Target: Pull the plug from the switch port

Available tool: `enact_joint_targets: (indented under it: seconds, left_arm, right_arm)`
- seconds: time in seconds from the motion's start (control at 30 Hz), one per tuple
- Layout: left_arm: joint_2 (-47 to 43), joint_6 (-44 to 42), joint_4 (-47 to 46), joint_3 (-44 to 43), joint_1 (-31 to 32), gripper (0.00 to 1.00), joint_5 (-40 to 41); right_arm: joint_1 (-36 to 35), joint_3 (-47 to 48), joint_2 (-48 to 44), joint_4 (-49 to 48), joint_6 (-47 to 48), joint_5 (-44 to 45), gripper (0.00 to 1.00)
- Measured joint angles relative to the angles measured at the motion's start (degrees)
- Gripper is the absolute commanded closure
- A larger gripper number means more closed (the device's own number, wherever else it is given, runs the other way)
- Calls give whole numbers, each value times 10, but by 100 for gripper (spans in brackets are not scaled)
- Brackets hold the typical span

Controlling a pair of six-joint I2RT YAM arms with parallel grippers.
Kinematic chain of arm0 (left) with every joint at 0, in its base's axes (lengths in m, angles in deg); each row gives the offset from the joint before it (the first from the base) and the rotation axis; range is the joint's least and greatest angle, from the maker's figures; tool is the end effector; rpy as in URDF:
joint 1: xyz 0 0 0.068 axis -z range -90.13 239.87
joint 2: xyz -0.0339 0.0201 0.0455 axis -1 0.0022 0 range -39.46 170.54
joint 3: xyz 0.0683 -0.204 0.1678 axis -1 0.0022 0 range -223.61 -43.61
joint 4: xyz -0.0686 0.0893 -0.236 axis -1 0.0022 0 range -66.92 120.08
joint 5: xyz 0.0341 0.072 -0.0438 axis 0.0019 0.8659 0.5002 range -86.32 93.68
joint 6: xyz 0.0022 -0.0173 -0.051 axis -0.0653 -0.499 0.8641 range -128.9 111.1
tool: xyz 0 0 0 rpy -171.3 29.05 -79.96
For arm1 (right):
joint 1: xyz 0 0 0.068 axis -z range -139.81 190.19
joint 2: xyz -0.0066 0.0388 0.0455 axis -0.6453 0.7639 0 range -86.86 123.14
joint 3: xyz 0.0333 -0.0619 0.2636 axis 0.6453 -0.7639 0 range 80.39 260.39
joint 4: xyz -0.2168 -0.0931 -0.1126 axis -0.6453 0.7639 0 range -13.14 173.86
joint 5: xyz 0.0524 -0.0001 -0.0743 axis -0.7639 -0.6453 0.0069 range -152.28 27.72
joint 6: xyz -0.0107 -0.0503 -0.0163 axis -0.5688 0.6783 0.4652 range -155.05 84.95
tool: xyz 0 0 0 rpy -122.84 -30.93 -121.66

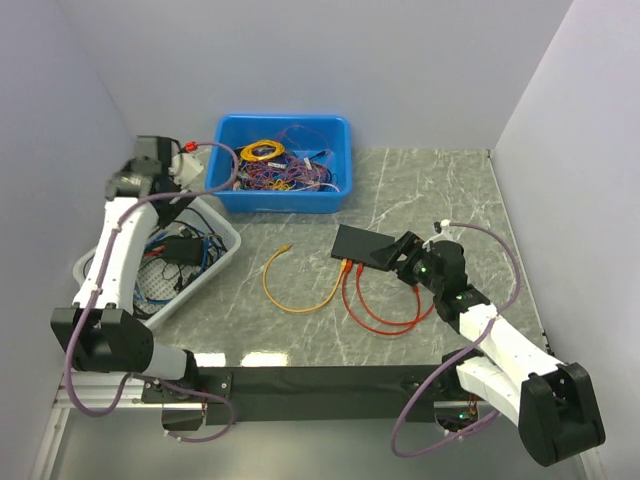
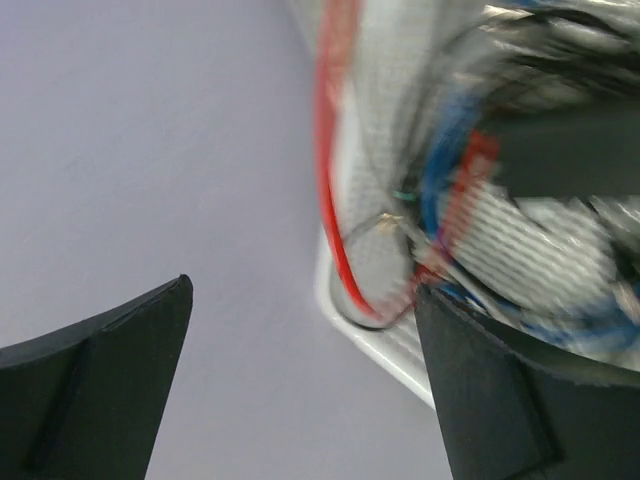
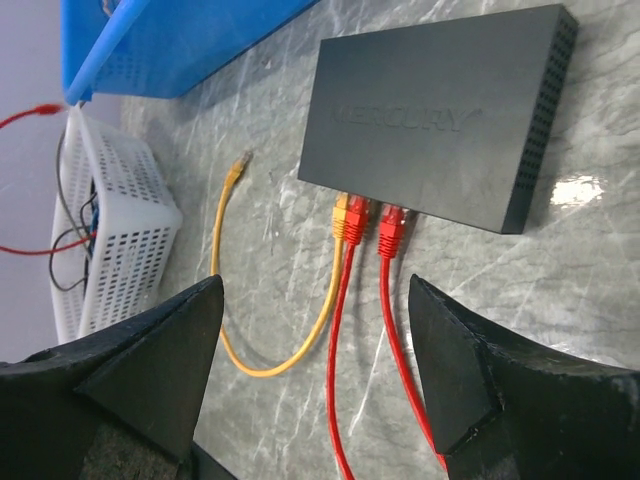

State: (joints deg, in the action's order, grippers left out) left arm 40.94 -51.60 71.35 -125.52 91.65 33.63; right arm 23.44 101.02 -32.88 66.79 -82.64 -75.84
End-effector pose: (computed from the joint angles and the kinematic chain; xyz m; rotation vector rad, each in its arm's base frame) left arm 0.2916 0.0088 0.3640 0.6857 2.3620 0.9519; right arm 0.1911 0.0663 0.1995 0.3978 2.0571 0.9423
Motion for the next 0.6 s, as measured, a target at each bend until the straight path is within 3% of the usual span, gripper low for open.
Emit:
enact_joint_targets:
  seconds: [0.17, 0.27, 0.6]
  left_arm:
    - [14, -47, 160, -114, -113, 1, -236]
    - [12, -67, 209, -122, -166, 1, -313]
    - [11, -75, 281, -121, -167, 1, -542]
  right_arm:
    - [0, 0, -6, 7, 8, 6, 19]
    - [0, 0, -9, 9, 12, 9, 19]
    - [0, 0, -11, 11, 16, 10, 19]
